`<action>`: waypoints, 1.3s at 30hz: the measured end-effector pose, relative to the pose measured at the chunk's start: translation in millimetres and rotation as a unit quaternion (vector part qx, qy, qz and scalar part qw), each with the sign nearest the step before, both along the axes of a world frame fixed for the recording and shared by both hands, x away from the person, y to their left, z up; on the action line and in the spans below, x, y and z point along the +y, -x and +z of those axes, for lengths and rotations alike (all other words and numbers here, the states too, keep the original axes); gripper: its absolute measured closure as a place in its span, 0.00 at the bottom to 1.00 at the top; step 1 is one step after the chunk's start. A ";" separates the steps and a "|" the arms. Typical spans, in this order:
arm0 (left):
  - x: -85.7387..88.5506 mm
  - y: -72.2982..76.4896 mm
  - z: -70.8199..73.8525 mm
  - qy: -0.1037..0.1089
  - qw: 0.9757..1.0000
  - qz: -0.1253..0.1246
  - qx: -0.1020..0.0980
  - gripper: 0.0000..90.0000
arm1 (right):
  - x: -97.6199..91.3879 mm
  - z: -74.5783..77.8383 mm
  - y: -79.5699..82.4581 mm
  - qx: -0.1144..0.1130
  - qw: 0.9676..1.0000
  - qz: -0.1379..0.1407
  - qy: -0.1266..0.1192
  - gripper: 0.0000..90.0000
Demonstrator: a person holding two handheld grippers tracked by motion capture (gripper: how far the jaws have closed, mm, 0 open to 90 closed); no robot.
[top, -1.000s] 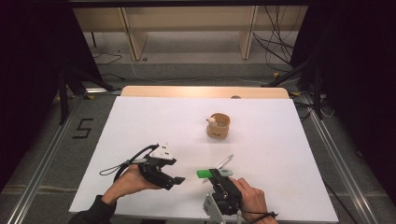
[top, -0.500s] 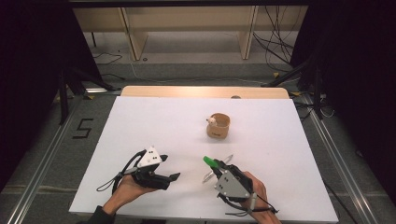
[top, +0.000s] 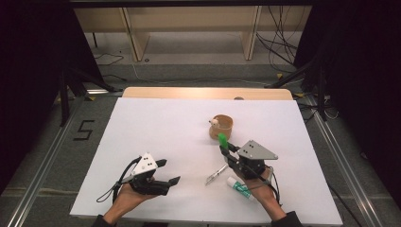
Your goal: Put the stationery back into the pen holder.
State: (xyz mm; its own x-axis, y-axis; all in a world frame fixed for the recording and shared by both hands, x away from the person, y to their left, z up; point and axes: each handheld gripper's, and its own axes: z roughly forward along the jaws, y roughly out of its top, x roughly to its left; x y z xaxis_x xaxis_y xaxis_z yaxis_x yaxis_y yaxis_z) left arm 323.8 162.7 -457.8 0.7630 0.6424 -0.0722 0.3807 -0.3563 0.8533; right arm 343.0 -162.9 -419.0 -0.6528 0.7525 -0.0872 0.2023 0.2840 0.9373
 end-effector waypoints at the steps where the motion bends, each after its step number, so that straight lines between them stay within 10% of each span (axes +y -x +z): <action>1: 0.4 0.5 -1.1 -0.003 1.000 -0.001 -0.001 0.22 | -3.3 1.3 -9.3 0.013 1.000 -0.006 -0.020 0.85; 11: 2.5 2.0 -3.1 -0.011 1.000 0.007 -0.009 0.21 | -13.2 15.3 -54.2 0.041 0.993 -0.050 -0.094 0.85; 23: 3.5 1.4 -4.1 0.003 1.000 0.008 -0.005 0.21 | -12.6 22.3 -102.5 0.066 0.986 -0.092 -0.121 0.85; 39: 0.5 2.2 -5.2 -0.001 1.000 0.004 -0.005 0.21 | -1.3 12.5 -139.9 0.077 0.984 -0.137 -0.079 0.85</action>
State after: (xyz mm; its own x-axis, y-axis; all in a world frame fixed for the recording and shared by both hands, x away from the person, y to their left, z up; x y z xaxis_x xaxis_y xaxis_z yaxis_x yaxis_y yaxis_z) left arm 321.6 163.3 -463.0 0.7587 0.6483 -0.0636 0.3751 -0.3549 0.8564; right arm 482.9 -164.2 -406.5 -0.4189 0.8987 0.1301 0.3951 0.0514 0.9172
